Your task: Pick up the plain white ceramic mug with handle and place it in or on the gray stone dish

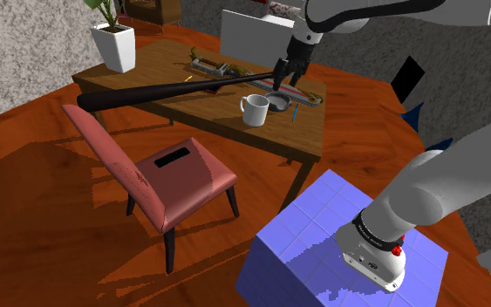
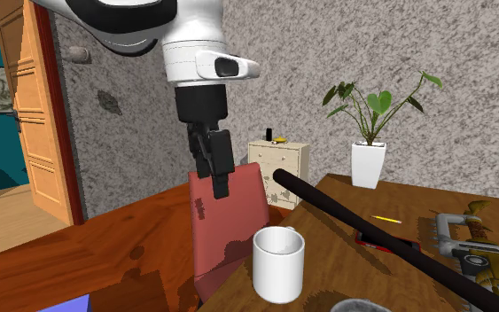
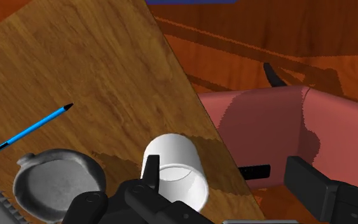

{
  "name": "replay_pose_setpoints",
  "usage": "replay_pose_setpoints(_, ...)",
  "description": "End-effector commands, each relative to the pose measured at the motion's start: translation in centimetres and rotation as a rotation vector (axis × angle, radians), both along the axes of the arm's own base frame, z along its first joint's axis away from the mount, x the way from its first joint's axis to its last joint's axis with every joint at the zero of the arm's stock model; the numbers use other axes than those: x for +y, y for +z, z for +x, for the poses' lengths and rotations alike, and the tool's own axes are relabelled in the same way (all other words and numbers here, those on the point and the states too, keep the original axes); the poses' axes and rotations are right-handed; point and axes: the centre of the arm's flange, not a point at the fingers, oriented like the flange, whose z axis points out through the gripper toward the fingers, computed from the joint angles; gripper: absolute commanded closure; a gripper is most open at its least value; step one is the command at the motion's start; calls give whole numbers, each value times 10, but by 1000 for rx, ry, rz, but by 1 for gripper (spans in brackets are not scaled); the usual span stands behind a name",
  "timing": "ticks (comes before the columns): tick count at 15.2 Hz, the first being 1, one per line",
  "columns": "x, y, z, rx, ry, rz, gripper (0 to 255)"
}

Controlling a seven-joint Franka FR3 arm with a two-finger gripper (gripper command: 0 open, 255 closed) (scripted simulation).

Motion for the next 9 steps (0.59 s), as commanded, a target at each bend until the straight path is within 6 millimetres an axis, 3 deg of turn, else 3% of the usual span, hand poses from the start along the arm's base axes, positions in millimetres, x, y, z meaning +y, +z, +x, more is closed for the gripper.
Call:
replay_pose_setpoints(1,-9,-21,22,6,-3,-6,0)
replay_pose_setpoints(9,-51,-85,96,30,-15,-25,0)
